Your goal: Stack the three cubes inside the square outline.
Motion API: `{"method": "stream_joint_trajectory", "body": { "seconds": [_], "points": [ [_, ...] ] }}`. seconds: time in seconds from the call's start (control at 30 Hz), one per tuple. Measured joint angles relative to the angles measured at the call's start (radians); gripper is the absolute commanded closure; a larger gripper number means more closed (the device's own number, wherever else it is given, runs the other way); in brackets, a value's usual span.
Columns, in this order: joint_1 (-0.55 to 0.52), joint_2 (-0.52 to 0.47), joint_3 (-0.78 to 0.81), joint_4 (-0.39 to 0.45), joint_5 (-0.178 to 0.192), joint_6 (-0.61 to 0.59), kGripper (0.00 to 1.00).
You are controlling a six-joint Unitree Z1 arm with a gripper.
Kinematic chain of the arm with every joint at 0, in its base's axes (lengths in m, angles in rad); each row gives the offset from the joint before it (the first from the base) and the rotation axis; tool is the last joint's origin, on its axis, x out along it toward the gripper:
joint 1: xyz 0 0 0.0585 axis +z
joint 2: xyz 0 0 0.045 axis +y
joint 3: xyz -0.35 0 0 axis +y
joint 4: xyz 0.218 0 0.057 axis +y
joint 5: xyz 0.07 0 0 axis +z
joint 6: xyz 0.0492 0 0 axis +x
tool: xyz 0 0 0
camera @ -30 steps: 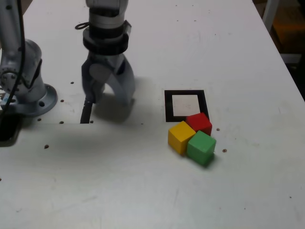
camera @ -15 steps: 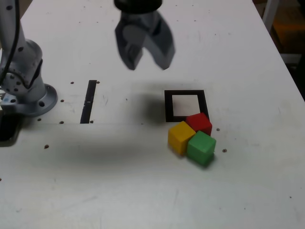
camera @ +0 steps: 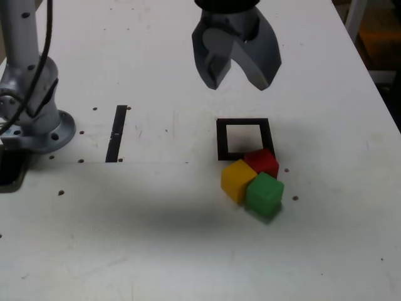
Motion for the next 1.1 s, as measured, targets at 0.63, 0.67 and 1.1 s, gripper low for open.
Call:
{"method": "stream_joint_trajectory", "body": {
  "seconds": [0.63, 0.67, 1.1],
  "points": [
    [-0.141, 0.149, -0.041, -0.068, 0.037, 0.007, 0.21],
    [-0.141, 0.159, -0.043, -0.07, 0.034, 0.007, 0.21],
    [-0.142, 0.23, -0.041, -0.089, -0.021, 0.003, 0.21]
  ]
}}
